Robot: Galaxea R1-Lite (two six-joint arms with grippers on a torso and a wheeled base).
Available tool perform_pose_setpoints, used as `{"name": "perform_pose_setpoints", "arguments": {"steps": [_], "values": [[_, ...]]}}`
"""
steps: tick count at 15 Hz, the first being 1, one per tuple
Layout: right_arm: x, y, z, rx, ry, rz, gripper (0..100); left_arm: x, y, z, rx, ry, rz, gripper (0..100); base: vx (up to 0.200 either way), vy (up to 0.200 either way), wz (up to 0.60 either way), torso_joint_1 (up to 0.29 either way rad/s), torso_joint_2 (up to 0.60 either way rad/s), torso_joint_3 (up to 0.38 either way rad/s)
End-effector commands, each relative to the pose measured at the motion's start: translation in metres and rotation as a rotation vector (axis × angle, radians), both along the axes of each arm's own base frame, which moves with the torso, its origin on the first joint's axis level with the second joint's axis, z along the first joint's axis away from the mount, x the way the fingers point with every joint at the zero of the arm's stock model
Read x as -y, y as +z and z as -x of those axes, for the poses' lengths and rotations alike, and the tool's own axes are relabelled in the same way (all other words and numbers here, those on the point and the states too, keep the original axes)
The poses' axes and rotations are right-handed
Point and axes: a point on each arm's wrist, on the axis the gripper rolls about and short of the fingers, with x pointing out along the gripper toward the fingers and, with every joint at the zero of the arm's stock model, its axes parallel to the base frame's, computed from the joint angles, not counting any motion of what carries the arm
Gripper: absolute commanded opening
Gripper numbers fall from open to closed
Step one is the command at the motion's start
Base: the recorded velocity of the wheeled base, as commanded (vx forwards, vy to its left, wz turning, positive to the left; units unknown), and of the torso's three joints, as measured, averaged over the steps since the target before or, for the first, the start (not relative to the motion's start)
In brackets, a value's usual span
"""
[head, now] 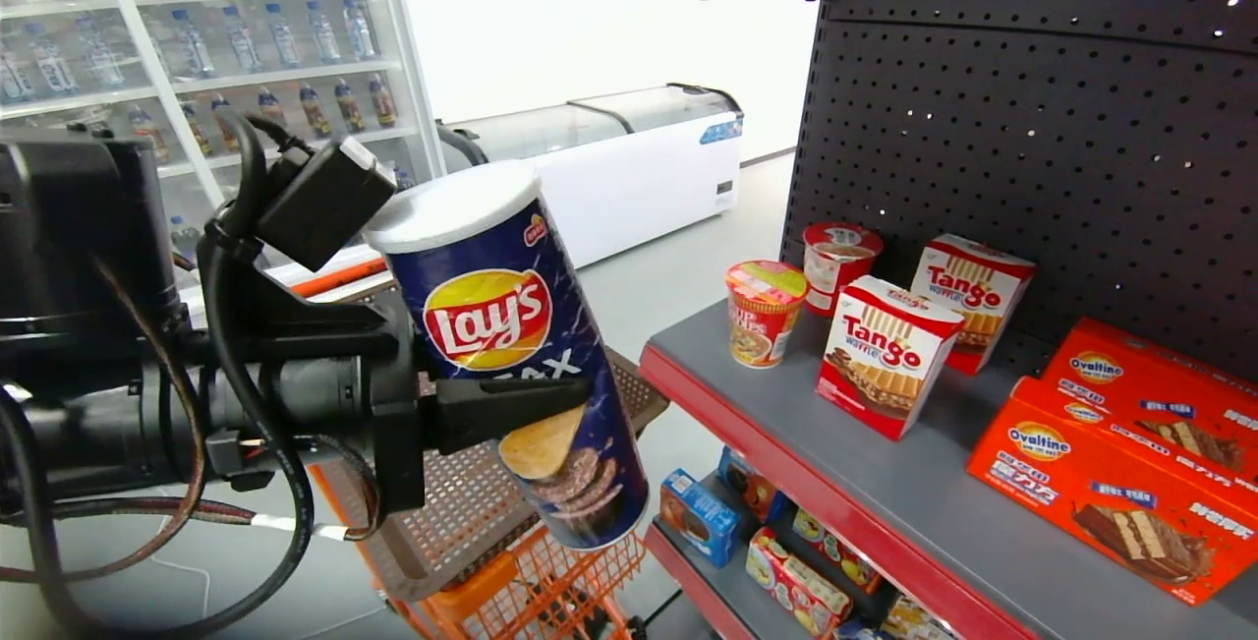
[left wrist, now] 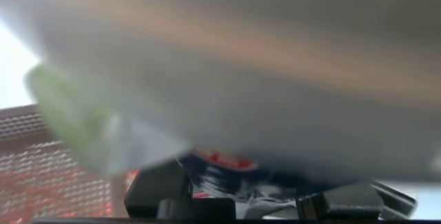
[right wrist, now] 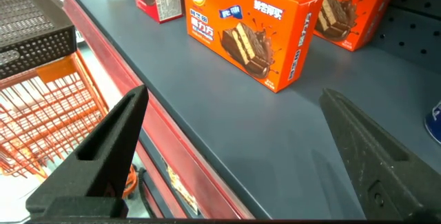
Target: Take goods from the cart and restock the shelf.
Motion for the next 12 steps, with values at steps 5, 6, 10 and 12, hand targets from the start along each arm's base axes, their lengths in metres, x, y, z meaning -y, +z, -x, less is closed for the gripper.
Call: {"name": "perform_pose_setpoints", "arguments": {"steps": [5,6,10,12], "values": [[0.000,0.000,0.000,-0.001,0.002,0.000,100,0.018,0.000,0.025,-0.016,-0.226,0.022,0,0.000,0.000,0.00,0.000,0.00,0.000],[0.000,0.000,0.000,-0.001,0.002,0.000,100,0.021,-0.001,0.029,-0.019,-0.249,0.019,0,0.000,0.000,0.00,0.000,0.00,0.000],[0.000,0.000,0.000,-0.001,0.002,0.000,100,0.027,-0.016,0.059,-0.045,-0.359,-0.006,0,0.000,0.000,0.00,0.000,0.00,0.000],[0.000,0.000,0.000,-0.001,0.002,0.000,100,0.026,-0.017,0.061,-0.038,-0.363,-0.010,0,0.000,0.000,-0.30,0.001,0.00,0.004]]}}
